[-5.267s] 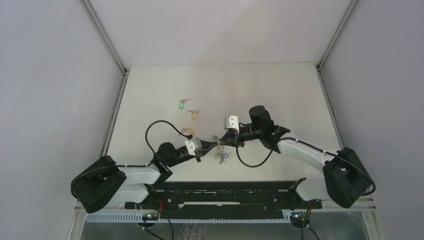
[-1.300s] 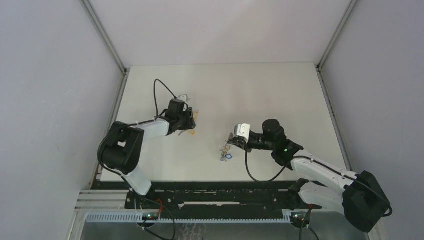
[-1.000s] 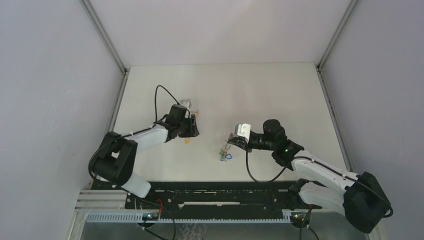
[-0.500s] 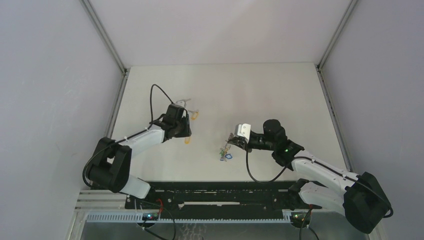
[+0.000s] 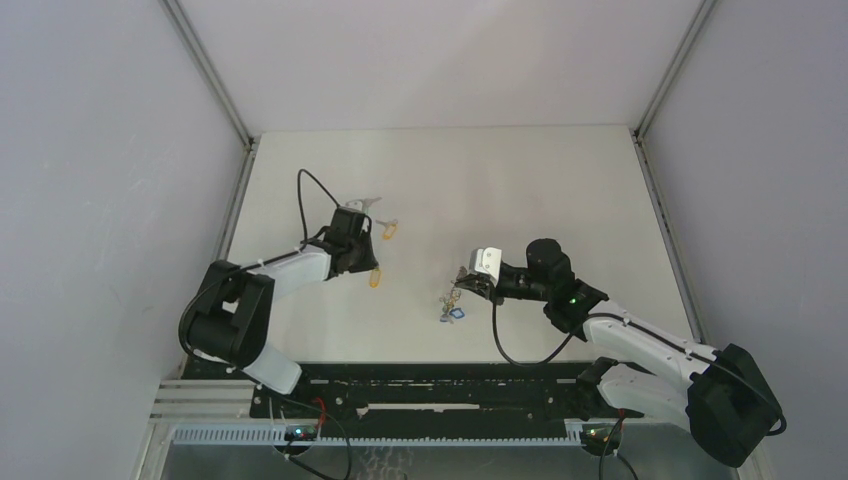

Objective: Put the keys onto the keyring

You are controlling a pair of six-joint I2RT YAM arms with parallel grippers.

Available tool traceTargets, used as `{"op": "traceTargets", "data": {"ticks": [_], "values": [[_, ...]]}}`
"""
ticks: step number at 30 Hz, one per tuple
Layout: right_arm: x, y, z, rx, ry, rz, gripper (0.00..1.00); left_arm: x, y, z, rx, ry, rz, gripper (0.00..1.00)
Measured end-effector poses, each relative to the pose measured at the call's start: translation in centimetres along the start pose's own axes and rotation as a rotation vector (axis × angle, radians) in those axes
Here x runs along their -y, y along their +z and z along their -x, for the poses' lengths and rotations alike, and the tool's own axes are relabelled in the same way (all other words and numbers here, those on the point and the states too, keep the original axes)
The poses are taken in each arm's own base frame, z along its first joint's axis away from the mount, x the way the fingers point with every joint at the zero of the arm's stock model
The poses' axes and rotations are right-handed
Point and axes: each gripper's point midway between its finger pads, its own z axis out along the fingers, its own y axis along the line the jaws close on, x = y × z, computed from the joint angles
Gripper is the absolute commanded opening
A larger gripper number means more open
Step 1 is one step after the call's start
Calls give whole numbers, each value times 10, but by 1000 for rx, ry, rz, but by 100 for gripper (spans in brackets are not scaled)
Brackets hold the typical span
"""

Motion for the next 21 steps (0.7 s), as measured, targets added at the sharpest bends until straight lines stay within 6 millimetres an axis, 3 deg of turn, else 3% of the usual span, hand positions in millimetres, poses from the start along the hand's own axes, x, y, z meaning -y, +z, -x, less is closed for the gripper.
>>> {"op": "traceTargets", "data": {"ticks": [7, 15, 21], "values": [[0, 0, 0, 1, 0, 1, 0, 2, 6, -3, -11, -4, -13, 16], [0, 0, 0, 1, 0, 2, 0, 3, 6, -3, -13, -5, -20, 1], [0, 0, 1, 2, -1, 1, 0, 7, 0, 0, -4, 1, -39, 0]]}}
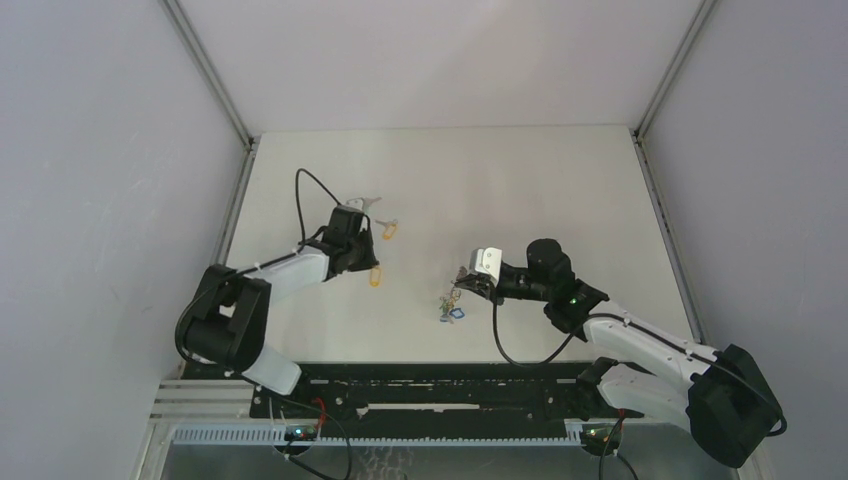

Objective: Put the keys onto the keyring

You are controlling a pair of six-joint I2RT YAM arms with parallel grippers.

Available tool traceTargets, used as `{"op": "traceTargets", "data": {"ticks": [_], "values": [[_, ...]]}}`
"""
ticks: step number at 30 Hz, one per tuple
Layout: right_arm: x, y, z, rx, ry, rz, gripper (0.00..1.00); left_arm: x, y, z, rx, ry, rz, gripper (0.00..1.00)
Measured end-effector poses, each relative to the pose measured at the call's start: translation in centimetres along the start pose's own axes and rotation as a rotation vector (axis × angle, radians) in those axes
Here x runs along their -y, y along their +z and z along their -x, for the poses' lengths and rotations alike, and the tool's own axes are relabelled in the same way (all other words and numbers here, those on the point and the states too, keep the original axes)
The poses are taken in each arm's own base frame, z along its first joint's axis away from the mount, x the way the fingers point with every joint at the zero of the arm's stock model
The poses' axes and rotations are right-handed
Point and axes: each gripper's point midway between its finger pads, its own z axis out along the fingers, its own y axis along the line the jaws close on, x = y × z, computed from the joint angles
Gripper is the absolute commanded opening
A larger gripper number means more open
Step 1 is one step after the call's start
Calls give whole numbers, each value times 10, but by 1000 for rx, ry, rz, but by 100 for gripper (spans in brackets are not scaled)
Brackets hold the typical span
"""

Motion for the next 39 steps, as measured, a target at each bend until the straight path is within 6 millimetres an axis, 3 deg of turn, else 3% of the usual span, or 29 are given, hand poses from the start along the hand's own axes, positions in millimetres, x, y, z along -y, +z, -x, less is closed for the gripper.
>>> {"op": "traceTargets", "data": {"ticks": [3, 7, 12, 18, 23, 28, 33, 39], "values": [[0, -1, 1, 4, -3, -2, 0, 8, -11, 7, 35, 31, -33, 0], [1, -1, 3, 8, -7, -5, 0, 35, -42, 18, 158, 183, -117, 0], [1, -2, 5, 12, -11, -7, 0, 76, -72, 2, 285, 382, -279, 0], [-1, -3, 10, 25, -23, -7, 0, 84, -91, -10, 460, 513, -413, 0], [-3, -3, 14, 33, -32, -3, 0, 105, -111, -4, 610, 592, -560, 0], [-4, -3, 13, 29, -33, -3, 0, 127, -125, -11, 677, 634, -725, 0], [-6, -2, 13, 29, -33, 6, 0, 131, -137, -31, 719, 659, -844, 0], [-6, -2, 13, 25, -38, 1, 0, 134, -138, -33, 723, 668, -866, 0]]}}
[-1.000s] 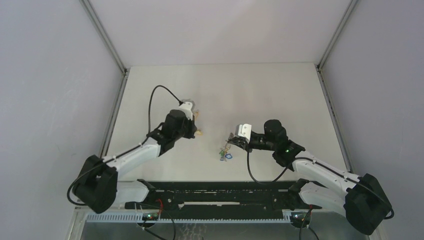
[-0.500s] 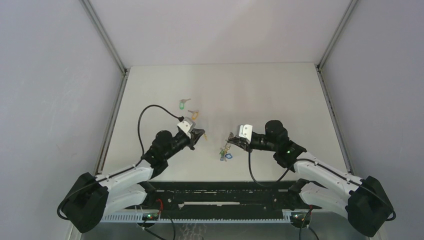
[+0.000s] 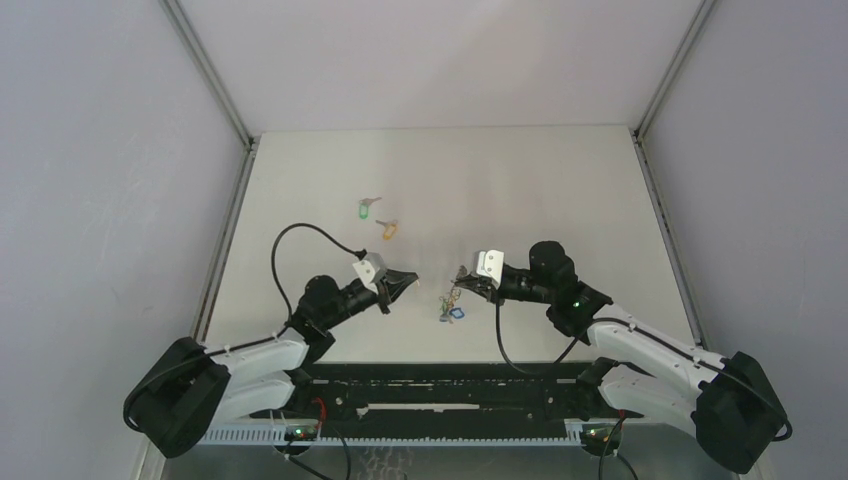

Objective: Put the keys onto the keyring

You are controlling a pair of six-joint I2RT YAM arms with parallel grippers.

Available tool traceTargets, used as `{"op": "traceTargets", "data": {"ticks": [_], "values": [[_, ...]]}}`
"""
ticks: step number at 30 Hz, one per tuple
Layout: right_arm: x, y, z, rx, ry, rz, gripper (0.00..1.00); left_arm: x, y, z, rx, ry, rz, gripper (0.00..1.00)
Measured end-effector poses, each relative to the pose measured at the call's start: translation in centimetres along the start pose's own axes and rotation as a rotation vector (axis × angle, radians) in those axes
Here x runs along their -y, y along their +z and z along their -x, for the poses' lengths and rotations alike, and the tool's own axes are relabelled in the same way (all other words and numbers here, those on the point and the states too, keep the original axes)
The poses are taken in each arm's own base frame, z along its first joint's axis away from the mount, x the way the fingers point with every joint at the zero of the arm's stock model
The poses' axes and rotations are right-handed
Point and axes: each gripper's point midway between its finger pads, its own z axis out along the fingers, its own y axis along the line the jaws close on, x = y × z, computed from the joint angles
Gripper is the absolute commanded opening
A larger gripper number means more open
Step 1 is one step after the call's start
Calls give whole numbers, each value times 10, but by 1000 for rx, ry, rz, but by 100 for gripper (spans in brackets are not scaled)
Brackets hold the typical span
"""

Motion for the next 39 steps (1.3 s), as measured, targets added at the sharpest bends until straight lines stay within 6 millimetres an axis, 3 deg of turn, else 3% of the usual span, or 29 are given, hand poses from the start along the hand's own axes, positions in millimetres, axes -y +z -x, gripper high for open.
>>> {"op": "traceTargets", "data": {"ticks": [7, 15, 19, 24, 31, 39], "values": [[4, 0, -3, -15, -5, -21, 0, -18, -11, -30, -211, -72, 160, 0], [5, 1, -7, -28, 1, -24, 0, -19, -51, -65, -437, -155, 364, 0], [5, 1, -7, -27, 1, -24, 0, -23, -60, -86, -564, -169, 422, 0], [5, 0, -8, -31, 1, -26, 0, -31, -45, -97, -679, -150, 445, 0], [5, 0, -8, -32, -3, -29, 0, -39, -19, -104, -678, -78, 405, 0], [4, 1, -9, -33, -3, -19, 0, -42, -2, -121, -718, -9, 349, 0]]}}
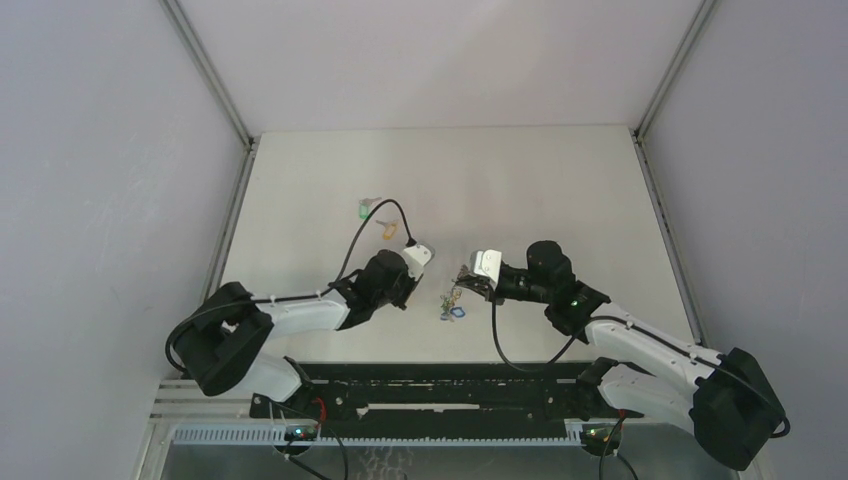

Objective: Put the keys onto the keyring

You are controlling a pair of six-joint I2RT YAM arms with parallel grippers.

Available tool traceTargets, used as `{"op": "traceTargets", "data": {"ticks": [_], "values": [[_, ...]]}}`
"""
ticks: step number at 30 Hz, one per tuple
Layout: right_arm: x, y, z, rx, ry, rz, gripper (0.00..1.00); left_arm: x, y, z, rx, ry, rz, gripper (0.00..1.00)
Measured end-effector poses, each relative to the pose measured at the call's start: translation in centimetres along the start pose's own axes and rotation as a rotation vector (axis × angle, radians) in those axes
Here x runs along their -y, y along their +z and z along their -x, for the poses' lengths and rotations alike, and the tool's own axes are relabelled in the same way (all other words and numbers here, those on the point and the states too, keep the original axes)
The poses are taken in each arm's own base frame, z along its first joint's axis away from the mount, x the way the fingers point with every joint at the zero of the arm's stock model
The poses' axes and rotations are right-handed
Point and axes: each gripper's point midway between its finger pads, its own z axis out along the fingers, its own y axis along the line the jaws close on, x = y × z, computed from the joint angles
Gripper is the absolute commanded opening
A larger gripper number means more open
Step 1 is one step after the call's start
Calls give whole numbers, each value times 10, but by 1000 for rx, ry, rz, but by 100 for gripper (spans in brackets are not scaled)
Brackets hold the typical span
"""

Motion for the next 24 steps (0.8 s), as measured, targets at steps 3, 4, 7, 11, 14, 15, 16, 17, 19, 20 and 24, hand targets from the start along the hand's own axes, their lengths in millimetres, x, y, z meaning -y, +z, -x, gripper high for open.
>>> {"op": "traceTargets", "data": {"ticks": [3, 4, 7, 11, 14, 15, 16, 17, 19, 20, 24], "values": [[-1, 1, -1, -3, 2, 6, 0, 2, 3, 8, 12, 26, -14, 2], [-1, 0, -1, -1, 2, 8, 0, 2, 4, 10, 18, 32, -17, 4], [-3, 1, 0, 3, 3, 18, 0, 4, 4, 12, 25, 49, -29, 13], [-4, 1, -1, 5, 4, 25, 0, 5, 0, 19, 49, 54, -41, 29], [-4, 1, -1, 4, 3, 25, 0, 5, -5, 29, 80, 41, -41, 34], [-4, 1, -1, 4, 2, 25, 0, 5, -8, 31, 88, 32, -39, 34], [-4, 1, -1, 4, 1, 25, 0, 5, -10, 32, 88, 19, -38, 35], [-4, 1, -1, 4, 1, 25, 0, 5, -11, 32, 86, 13, -37, 35], [-4, 1, -1, 4, 1, 25, 0, 4, -14, 28, 66, -11, -30, 36], [-4, 1, -1, 4, 1, 25, 0, 3, -15, 25, 52, -20, -25, 36], [-4, 1, -1, 4, 1, 25, 0, 3, -17, 18, -1, -61, -17, 36]]}}
